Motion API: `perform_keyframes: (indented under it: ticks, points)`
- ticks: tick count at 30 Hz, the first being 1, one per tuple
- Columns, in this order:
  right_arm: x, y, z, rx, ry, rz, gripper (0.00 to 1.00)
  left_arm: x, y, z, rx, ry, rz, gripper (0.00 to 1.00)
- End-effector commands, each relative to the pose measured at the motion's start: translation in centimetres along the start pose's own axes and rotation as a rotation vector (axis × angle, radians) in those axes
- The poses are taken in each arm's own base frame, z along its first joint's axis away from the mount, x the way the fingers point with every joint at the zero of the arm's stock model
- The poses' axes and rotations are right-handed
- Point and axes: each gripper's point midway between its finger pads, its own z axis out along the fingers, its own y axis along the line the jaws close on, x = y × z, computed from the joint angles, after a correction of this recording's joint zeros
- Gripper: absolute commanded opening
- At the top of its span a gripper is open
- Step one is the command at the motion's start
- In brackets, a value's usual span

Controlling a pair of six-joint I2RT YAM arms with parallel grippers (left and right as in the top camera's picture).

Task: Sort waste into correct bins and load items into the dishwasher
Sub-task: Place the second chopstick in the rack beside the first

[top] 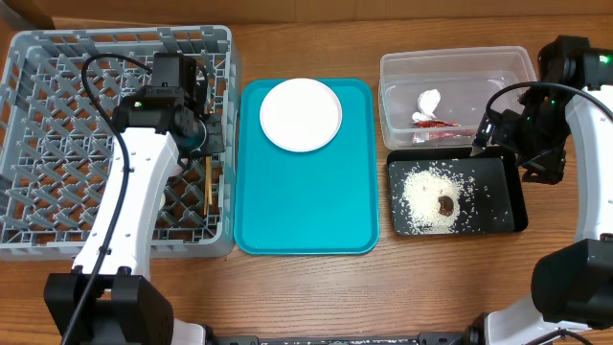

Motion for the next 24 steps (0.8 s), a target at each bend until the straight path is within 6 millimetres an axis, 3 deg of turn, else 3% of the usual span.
perform_keyframes:
  ticks: [1, 9, 17, 24]
  points:
    - [-0.1, 0.0, -1.5, -0.012, -0.057, -0.003, 1.0, -0.7, 0.3, -0.4, -0.017, -0.029, 0.102, 0.04]
    - [-0.1, 0.0, -1.5, -0.012, -0.057, -0.003, 1.0, -0.5, 0.7, 2.3, -0.042, 0.03, 0.089, 0.04]
    - [-0.1, 0.0, -1.5, -0.012, -0.057, -0.003, 1.0, 0.2, 0.6, 4.7, -0.042, 0.091, 0.073, 0.19]
    - [-0.1, 0.0, -1.5, -0.012, -0.057, -0.003, 1.0, 0.3, 0.5, 4.8, -0.033, 0.096, 0.069, 0.3]
